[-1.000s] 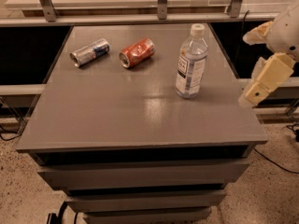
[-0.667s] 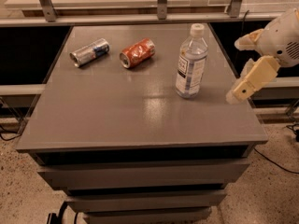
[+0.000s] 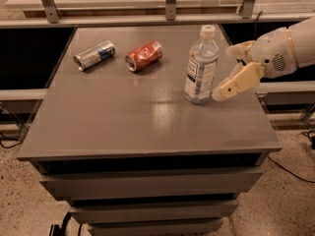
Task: Knock blue plastic bottle over
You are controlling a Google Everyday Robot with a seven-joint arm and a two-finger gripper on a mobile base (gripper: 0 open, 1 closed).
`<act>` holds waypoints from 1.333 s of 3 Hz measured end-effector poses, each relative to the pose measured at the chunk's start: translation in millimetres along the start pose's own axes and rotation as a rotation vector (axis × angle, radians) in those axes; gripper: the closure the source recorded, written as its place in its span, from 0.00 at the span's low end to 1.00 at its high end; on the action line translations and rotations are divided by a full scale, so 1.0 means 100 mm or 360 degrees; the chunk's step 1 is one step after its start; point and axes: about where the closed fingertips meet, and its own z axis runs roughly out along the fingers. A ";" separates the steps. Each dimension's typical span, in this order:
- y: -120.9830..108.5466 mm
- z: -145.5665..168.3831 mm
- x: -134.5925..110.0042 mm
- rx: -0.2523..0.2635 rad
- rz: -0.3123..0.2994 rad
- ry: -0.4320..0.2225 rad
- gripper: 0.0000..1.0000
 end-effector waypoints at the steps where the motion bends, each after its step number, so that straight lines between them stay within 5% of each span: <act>1: -0.11 0.19 -0.06 -0.0033 0.0008 -0.0236 0.00; 3: -0.23 0.48 -0.19 -0.0134 -0.0032 -0.0617 0.00; 4: -0.24 0.56 -0.23 -0.0178 -0.0058 -0.0714 0.18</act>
Offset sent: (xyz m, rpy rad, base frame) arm 0.0475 0.0313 -0.0189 0.4494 -0.1333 0.0448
